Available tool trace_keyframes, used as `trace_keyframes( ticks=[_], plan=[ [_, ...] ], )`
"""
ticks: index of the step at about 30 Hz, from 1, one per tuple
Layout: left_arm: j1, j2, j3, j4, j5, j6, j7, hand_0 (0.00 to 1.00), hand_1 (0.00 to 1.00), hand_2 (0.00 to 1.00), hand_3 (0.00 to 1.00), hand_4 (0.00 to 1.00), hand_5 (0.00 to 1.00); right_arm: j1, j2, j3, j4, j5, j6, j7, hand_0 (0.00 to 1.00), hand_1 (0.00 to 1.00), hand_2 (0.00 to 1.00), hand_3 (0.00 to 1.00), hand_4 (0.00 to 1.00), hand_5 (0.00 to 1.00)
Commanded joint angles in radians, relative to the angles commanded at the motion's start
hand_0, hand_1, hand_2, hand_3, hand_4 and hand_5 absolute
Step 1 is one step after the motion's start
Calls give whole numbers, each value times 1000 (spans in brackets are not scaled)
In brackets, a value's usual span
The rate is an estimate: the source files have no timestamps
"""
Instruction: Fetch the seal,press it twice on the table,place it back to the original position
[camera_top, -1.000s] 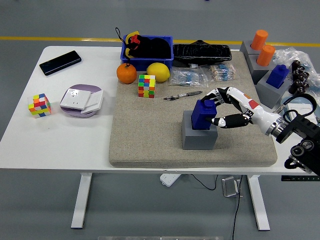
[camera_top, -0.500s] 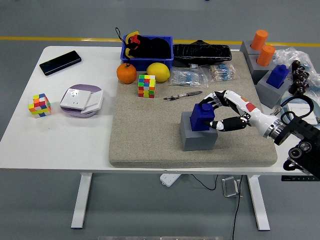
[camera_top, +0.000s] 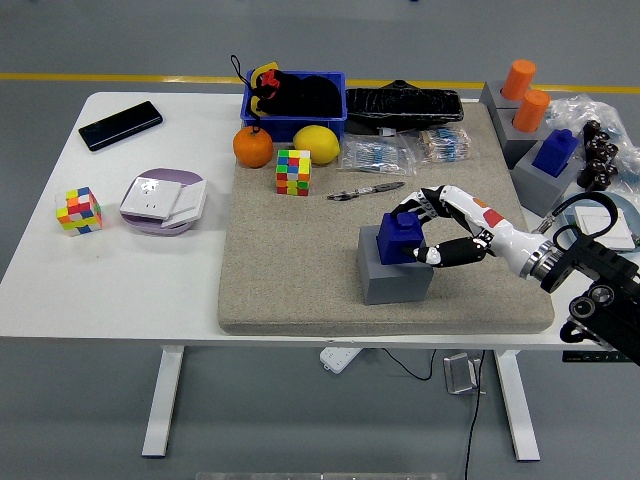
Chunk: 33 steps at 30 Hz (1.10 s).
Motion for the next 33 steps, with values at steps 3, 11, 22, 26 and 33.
trace_keyframes(
  ticks=[3,11,22,26,33],
  plan=[
    [0,-1,-1,0,0,0,0,743,697,683,747,682,303,2,2,-3,3,-3,3,-6,654,670,702,728,998,2],
    [-2,1,0,0,-1,0,0,743,697,683,747,681,302,7,2,-4,5,-3,1,-11,721,741,771,788,998,45],
    [-1,0,0,0,-1,0,0,742,698,683,747,682,302,5,2,-3,6,-5,2,-13,748,779,804,816,998,117],
    [0,0,-1,1,-1,0,0,743,697,683,747,682,302,-2,-2,18,12,2,20,-22,816,818,838,841,998,191],
    [0,-1,-4,1,-1,0,0,743,697,683,747,681,302,-23,-20,108,49,8,48,-42,876,860,871,885,998,417]
  ],
)
